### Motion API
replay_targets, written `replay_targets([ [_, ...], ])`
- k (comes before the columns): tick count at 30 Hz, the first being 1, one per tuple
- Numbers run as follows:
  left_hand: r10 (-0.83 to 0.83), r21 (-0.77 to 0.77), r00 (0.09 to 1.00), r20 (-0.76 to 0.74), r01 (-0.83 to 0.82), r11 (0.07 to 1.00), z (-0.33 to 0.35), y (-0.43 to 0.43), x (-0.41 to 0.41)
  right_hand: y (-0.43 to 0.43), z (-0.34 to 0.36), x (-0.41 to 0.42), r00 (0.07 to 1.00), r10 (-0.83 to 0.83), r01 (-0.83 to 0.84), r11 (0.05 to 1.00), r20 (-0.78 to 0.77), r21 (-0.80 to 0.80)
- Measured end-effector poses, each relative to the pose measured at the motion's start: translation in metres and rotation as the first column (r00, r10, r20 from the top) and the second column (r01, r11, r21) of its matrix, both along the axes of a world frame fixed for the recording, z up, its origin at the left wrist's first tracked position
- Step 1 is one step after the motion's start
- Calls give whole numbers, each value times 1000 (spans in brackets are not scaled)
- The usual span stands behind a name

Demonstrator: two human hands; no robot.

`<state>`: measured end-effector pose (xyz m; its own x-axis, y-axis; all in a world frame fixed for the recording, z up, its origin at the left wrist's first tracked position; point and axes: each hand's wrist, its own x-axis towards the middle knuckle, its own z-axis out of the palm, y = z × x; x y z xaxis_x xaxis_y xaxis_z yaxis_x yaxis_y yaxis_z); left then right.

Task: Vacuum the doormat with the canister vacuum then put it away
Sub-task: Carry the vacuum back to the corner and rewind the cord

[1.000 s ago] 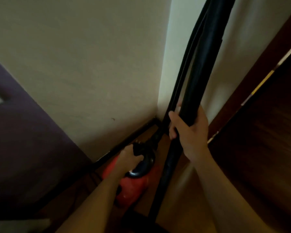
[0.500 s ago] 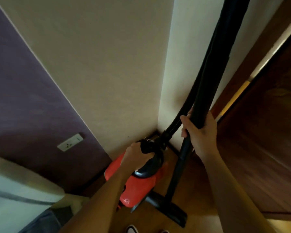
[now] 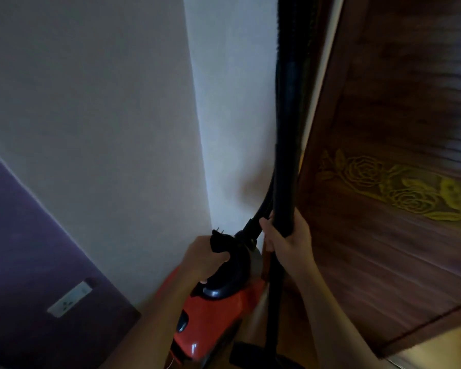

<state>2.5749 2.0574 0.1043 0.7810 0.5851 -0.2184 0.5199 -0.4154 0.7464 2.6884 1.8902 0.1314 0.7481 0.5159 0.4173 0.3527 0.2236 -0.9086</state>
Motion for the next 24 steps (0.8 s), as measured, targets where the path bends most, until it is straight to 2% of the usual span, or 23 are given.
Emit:
replay_targets([
  [3, -69, -11, 997, 30, 70, 998, 3, -3, 12, -11, 4, -7, 996, -79, 80, 996, 42, -26],
  [8, -169, -84, 972, 163, 184, 979, 5, -2, 20, -18, 2, -23, 976, -186, 195, 978, 114, -69],
  [13, -329, -121, 929, 171, 351, 928, 4, 6, 26, -13, 2, -42, 940, -331, 338, 937, 88, -88],
  [19, -536, -82, 836, 113, 546, 834, 1, -1, 34, -33, 13, -66, 802, -582, 593, 803, 138, -59],
  [24, -673, -80, 734, 95, 679, 729, 10, -30, 36, -72, 14, -103, 677, -717, 732, 680, 167, -50],
])
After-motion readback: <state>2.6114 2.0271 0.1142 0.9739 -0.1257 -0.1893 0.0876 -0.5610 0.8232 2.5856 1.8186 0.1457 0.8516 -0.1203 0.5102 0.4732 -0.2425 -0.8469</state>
